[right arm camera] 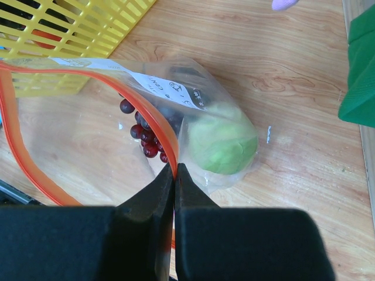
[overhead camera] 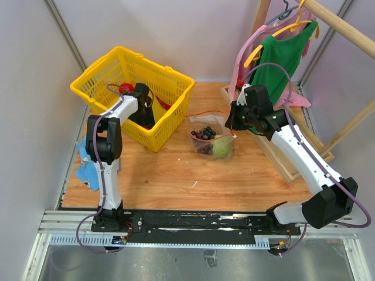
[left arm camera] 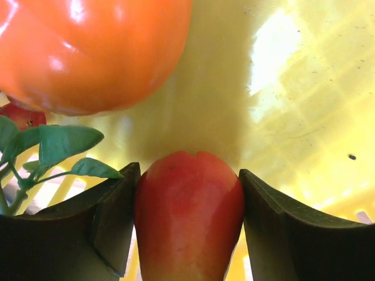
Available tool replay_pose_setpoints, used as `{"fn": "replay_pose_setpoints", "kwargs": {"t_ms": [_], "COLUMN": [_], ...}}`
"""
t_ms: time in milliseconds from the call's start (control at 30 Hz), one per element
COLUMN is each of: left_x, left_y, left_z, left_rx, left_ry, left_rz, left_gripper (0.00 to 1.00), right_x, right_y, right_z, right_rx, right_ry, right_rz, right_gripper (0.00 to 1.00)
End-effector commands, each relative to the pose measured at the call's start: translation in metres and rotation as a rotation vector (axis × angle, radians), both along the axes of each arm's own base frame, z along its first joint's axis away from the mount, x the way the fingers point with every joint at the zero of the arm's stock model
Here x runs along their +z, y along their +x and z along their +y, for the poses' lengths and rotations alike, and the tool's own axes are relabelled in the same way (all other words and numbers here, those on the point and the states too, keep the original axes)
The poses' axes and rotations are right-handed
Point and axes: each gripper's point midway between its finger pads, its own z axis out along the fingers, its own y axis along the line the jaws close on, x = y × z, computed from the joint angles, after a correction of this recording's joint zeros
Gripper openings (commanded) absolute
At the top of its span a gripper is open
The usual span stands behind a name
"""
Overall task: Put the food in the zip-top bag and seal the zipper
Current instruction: Pick up the fake fruit from the bin, then place the fake fruit in the zipper food storage bag.
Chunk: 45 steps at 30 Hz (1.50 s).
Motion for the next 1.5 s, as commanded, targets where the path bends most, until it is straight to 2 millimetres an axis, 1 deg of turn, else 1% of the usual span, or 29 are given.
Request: {"fn": "replay_pose_setpoints", "kwargs": {"t_ms": [0,67,200,267,367,500,600,667,767,967,1033,1100,1267,1467], "left_x": [0.044,0.057,0.087,0.105,0.140,0.195,0.232,0.256,0.282,0.312,0.319,0.322,0.318,0.299], "left_y": [0.010,0.012,0.015,0.016,0.016,0.013,0.003,-0.008,-0.025,-0.059,-0.071,-0.080,-0.102,-0.116], "left_z": [-0.002,-0.004,-0.012,-0.016,-0.026,-0.044,-0.058,-0.071,-0.093,-0.139,-0.154,-0.169,-0.216,-0.264], "left_rx": [-0.006,-0.015,-0.038,-0.055,-0.090,-0.165,-0.218,-0.258,-0.324,-0.471,-0.523,-0.565,-0.674,-0.768], "left_ry": [-0.031,-0.042,-0.063,-0.070,-0.081,-0.114,-0.150,-0.190,-0.255,-0.362,-0.402,-0.428,-0.500,-0.542], "left_rz": [-0.100,-0.130,-0.198,-0.240,-0.323,-0.457,-0.552,-0.613,-0.685,-0.776,-0.794,-0.802,-0.797,-0.755], "left_gripper": [0.44,0.40,0.38,0.37,0.37,0.36,0.36,0.36,0.36,0.35,0.35,0.35,0.35,0.35], "right_x": [0.005,0.005,0.006,0.007,0.007,0.010,0.012,0.012,0.012,0.012,0.012,0.011,0.012,0.012], "right_y": [0.006,0.006,0.007,0.007,0.008,0.008,0.008,0.008,0.007,0.005,0.005,0.005,0.004,0.002], "right_z": [-0.002,-0.002,-0.001,-0.001,-0.001,0.000,-0.001,-0.001,-0.001,0.001,0.002,0.002,0.004,0.007], "right_rx": [-0.008,-0.008,-0.008,-0.010,-0.014,-0.016,-0.021,-0.022,-0.025,-0.029,-0.030,-0.032,-0.029,-0.022], "right_ry": [0.006,0.007,0.009,0.011,0.013,0.020,0.020,0.023,0.027,0.050,0.053,0.054,0.065,0.085], "right_rz": [-0.016,-0.017,-0.017,-0.019,-0.019,-0.021,-0.026,-0.026,-0.024,-0.018,-0.018,-0.015,-0.009,0.003], "right_gripper": [0.03,0.03,0.03,0.03,0.03,0.03,0.03,0.03,0.02,0.02,0.02,0.02,0.02,0.02]}}
